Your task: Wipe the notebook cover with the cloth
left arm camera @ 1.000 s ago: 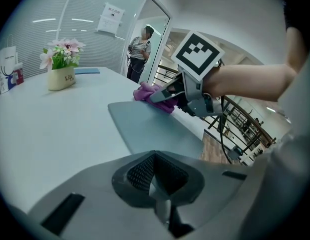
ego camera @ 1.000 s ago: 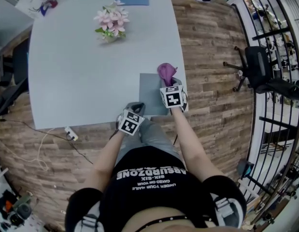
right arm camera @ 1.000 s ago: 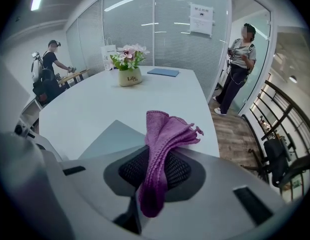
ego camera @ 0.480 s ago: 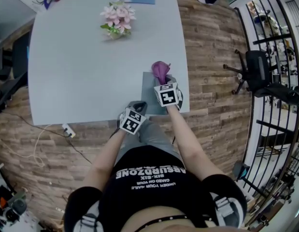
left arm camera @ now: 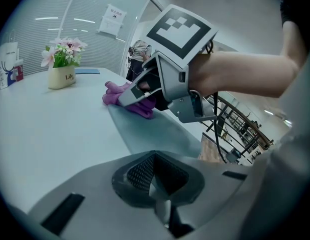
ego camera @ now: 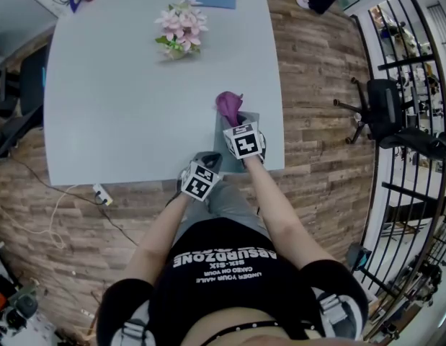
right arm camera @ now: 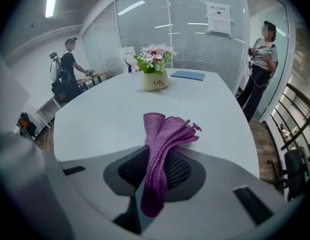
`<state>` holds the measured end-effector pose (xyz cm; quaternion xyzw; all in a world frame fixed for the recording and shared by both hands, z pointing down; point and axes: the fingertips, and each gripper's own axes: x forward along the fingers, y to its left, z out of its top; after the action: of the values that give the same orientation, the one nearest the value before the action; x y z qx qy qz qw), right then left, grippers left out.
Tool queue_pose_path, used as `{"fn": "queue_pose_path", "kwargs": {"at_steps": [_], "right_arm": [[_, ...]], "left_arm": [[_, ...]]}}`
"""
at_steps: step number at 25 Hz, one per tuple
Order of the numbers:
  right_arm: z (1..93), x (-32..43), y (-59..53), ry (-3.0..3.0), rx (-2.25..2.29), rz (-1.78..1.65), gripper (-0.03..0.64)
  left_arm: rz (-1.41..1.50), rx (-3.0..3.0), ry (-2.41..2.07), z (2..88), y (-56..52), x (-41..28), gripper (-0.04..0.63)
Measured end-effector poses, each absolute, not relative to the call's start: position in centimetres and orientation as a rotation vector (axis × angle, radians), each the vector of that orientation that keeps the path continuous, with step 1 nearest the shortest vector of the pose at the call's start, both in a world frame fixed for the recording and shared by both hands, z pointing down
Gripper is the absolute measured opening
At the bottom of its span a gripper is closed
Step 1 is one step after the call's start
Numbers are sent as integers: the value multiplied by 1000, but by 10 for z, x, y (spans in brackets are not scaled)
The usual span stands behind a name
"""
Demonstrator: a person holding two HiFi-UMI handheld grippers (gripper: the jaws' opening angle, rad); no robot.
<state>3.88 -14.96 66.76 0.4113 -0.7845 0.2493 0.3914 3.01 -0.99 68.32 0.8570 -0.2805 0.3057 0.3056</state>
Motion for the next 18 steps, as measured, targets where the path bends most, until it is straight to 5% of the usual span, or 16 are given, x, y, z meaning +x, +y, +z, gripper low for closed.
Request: {"fn": "queue_pose_path", "kwargs": {"at_steps": [18], "right_arm": [[664,14,-119,-2165,898,662,84]], "left_arm": [[826,2291,-712,684,-9,29,14]]}}
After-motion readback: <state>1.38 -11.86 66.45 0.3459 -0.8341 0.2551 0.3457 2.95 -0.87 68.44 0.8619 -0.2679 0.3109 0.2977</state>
